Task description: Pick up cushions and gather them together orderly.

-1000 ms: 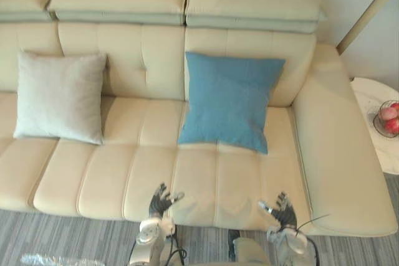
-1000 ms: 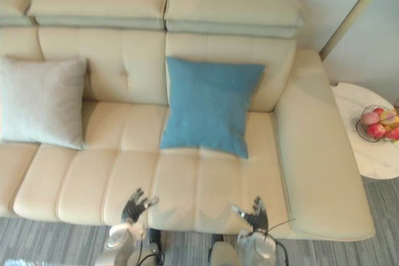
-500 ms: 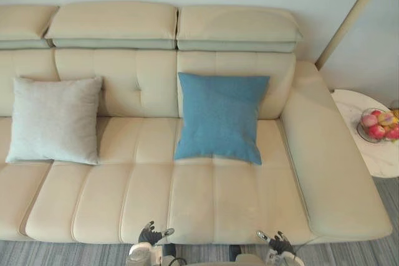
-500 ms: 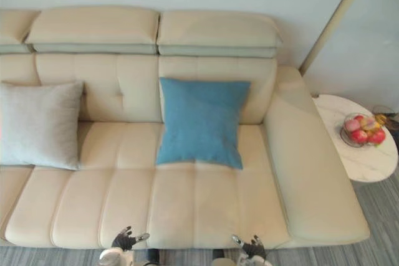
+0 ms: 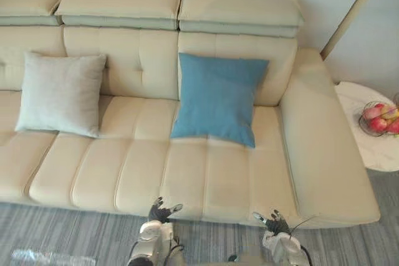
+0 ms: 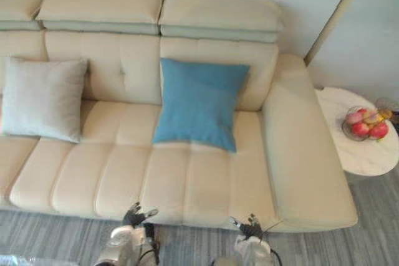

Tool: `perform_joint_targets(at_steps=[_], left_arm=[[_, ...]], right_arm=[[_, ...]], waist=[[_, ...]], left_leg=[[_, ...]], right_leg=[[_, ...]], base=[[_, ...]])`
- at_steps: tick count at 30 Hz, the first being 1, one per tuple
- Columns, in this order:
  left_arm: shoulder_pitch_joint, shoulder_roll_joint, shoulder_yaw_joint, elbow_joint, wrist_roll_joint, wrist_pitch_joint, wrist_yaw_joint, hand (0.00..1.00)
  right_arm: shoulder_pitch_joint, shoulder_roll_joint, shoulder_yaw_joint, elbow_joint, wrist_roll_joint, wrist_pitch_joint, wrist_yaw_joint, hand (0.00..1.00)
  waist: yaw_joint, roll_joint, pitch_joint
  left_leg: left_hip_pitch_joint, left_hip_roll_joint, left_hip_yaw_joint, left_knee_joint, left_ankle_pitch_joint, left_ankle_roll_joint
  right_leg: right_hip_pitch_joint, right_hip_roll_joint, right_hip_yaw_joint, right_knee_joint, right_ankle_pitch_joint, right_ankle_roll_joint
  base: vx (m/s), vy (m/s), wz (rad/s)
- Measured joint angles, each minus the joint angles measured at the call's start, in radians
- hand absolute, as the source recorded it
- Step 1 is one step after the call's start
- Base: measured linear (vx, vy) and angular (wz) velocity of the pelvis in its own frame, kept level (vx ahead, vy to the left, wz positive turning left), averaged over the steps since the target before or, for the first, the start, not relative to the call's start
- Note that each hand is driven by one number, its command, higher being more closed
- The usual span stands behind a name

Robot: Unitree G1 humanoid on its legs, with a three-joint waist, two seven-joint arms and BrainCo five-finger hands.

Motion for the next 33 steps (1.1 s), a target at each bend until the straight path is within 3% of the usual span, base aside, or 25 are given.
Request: perform_joint_targets(at_steps=[1,2,4,5,7,9,10,13,16,21,25,26,33], left_arm=[[0.006,0.003,-0.006,0.003,0.000,0.000,-0.002,0.00],[0.006,0.007,-0.005,0.005,0.000,0.001,-0.001,0.00],[0.006,0.023,-0.007,0.008,0.000,0.002,-0.001,0.00],[0.008,0.024,-0.007,0.008,0.000,0.002,-0.001,0.00],[0.012,0.030,-0.008,0.009,-0.002,0.001,-0.001,0.00],[0.011,0.046,-0.008,0.041,-0.003,0.002,-0.001,0.00],[0.011,0.048,-0.008,0.049,-0.003,0.002,-0.001,0.00],[0.048,0.087,-0.018,0.067,0.001,0.004,0.000,0.00],[0.051,0.121,-0.018,0.073,0.001,0.003,0.004,0.00],[0.059,0.142,-0.018,0.105,0.004,0.004,0.004,0.00],[0.062,0.142,-0.018,0.106,0.024,0.004,0.003,0.00],[0.073,0.145,-0.017,0.145,0.043,0.005,-0.001,0.00],[0.073,0.145,-0.017,0.145,0.042,0.005,-0.001,0.00]], right_arm=[[0.012,0.002,-0.007,0.004,0.000,0.000,-0.003,0.00],[0.016,0.005,-0.010,0.004,0.000,0.000,-0.003,0.00],[0.021,0.009,-0.020,0.021,0.000,0.000,-0.004,0.00],[0.022,0.007,-0.028,0.027,0.000,0.000,-0.004,0.00],[0.023,-0.001,-0.030,0.058,0.001,0.001,-0.002,0.00],[0.014,0.002,-0.042,0.090,0.002,0.002,0.004,0.00],[0.012,0.001,-0.048,0.093,0.002,0.002,0.006,0.00],[0.032,0.018,-0.051,0.128,0.002,0.003,0.017,0.00],[0.031,0.017,-0.069,0.142,0.002,0.003,0.023,0.00],[0.034,0.010,-0.107,0.164,0.011,0.004,0.027,0.00],[0.029,0.008,-0.109,0.166,0.010,0.004,0.028,0.00],[0.009,-0.009,-0.108,0.205,0.007,0.012,0.036,0.00],[0.010,-0.010,-0.111,0.205,0.004,0.012,0.035,0.00]], waist=[[-0.021,-0.003,-0.001],[-0.024,-0.011,-0.001],[-0.031,-0.055,0.023],[-0.036,-0.056,0.023],[-0.039,-0.037,0.015],[-0.042,-0.027,0.010],[-0.043,-0.028,0.011],[-0.057,-0.076,-0.016],[-0.071,-0.086,-0.034],[-0.078,-0.066,-0.035],[-0.081,-0.064,-0.041],[-0.092,-0.076,-0.046],[-0.096,-0.073,-0.044]], left_leg=[[0.012,0.000,0.023,-0.031,-0.085,-0.019],[0.007,-0.004,0.036,-0.029,-0.137,-0.023],[-0.029,-0.056,-0.003,0.191,-0.164,0.003],[-0.029,-0.074,-0.014,0.251,-0.178,0.008],[0.001,-0.102,-0.038,0.328,-0.307,-0.002],[0.060,-0.121,-0.042,0.301,-0.392,-0.018],[0.075,-0.128,-0.043,0.272,-0.395,-0.024],[0.166,-0.215,-0.025,0.084,-0.320,0.005],[0.198,-0.259,-0.019,-0.005,-0.274,0.028],[0.273,-0.292,-0.003,-0.089,-0.242,0.040],[0.290,-0.293,-0.005,-0.108,-0.239,0.038],[0.358,-0.303,-0.033,-0.168,-0.234,0.035],[0.358,-0.303,-0.031,-0.173,-0.234,0.035]], right_leg=[[0.004,-0.002,-0.035,-0.003,0.005,-0.034],[0.005,-0.012,-0.045,-0.012,0.011,-0.042],[-0.011,-0.070,-0.068,-0.038,0.046,-0.051],[-0.013,-0.078,-0.072,-0.053,0.058,-0.047],[-0.029,-0.080,-0.075,-0.111,0.115,-0.035],[-0.039,-0.084,-0.068,-0.143,0.152,-0.012],[-0.035,-0.084,-0.066,-0.150,0.157,-0.003],[0.027,-0.131,-0.053,-0.279,0.221,0.039],[0.041,-0.157,-0.050,-0.334,0.256,0.058],[0.099,-0.167,-0.037,-0.396,0.288,0.068],[0.111,-0.161,-0.037,-0.410,0.288,0.068],[0.174,-0.158,-0.037,-0.463,0.290,0.063],[0.172,-0.158,-0.039,-0.463,0.290,0.063]], base=[[-0.29,-0.143,0.68],[-0.25,-0.079,0.57],[-0.23,-0.025,0.45],[-0.21,0.025,0.35],[-0.12,0.108,0.10],[-0.06,0.151,-0.06],[-0.06,0.152,-0.03],[-0.05,0.171,0.12],[0.00,0.124,0.05],[0.04,0.078,-0.10],[0.05,-0.001,-0.01],[0.00,0.000,0.00],[0.00,0.000,-0.01]])
